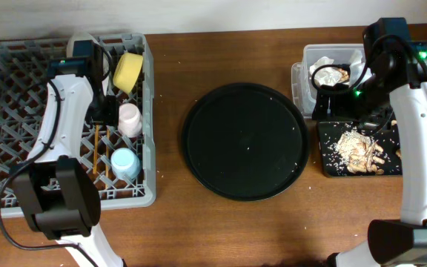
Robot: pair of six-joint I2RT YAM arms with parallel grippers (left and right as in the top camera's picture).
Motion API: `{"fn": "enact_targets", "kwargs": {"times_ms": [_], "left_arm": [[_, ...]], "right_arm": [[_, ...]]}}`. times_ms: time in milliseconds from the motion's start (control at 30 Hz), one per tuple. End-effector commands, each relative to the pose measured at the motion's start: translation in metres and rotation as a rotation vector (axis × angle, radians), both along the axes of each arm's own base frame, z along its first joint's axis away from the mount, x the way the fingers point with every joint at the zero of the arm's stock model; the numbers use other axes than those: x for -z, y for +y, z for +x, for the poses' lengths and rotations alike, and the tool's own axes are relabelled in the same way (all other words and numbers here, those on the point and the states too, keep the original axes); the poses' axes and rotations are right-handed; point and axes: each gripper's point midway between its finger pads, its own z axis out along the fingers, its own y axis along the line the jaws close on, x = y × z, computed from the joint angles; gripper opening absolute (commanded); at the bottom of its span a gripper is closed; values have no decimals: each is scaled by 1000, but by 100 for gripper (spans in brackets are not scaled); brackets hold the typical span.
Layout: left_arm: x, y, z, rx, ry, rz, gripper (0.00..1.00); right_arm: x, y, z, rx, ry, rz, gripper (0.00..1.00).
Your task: Sort waste into correct bins and load items into the dishwasher rack
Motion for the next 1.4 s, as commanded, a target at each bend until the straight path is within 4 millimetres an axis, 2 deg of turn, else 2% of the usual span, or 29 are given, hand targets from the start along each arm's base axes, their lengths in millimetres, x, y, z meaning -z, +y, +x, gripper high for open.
{"fn": "enact_targets", "kwargs": {"times_ms": [0,33,67,100,133,167,233,300,367,400,533,667,733,833,967,1067,1100,1167,1300,1367], "left_arm": [[-45,-20,3,13,-128,-120,71],[-65,-28,4,26,-184,-163,72],[-96,-38,4,46,-278,-210,73],[-117,-42,3,59,-347,-228,77],[-129,-42,2,65,-386,-229,78],[-147,-42,-2,72,-437,-223,99],[-164,-43,-10,78,-483,-219,99],[-167,-43,-11,79,-490,-219,99],[-167,-43,-11,79,-490,-219,99],[-167,-43,-11,79,-490,-219,99],[-167,-43,-11,79,-490,-219,99],[-167,-43,-11,79,-490,-219,99],[-167,-43,-11,79,-490,-219,99],[-167,-43,-11,79,-490,-219,99],[-167,-43,-11,79,-490,-219,99],[-167,-43,-11,79,-490,-219,99],[-167,-43,-11,79,-490,-219,99],[-167,-43,-11,79,-490,-219,99],[-167,-43,-11,79,-490,-219,99],[-167,-43,-11,79,-490,-219,99]], "right_arm": [[-1,-2,-1,-8,0,-10,96],[-5,-2,-2,-8,-14,-11,95],[-15,-2,-2,-8,-50,-12,94],[-29,-2,-3,-7,-101,-15,94],[-43,-2,-5,-8,-152,-18,93],[-68,-2,-11,-13,-244,-23,94],[-114,-2,-29,-12,-412,-29,94],[-154,-1,-58,-27,-570,-42,97],[-174,0,-86,-26,-660,-44,98],[-189,1,-111,-25,-734,-47,99],[-206,2,-147,-24,-842,-51,98],[-211,-2,-159,-15,-876,-74,99],[-205,-6,-156,-47,-856,-125,98],[-195,-23,-146,9,-862,-204,98],[-177,-29,-124,48,-1046,-240,98],[-131,-20,-104,21,-1175,-197,98],[-106,-15,-97,1,-1220,-174,98],[-72,-9,-87,-20,-1296,-152,98],[-16,-1,-79,-52,-1498,-128,98],[13,0,-77,-56,-1523,-125,98]]}}
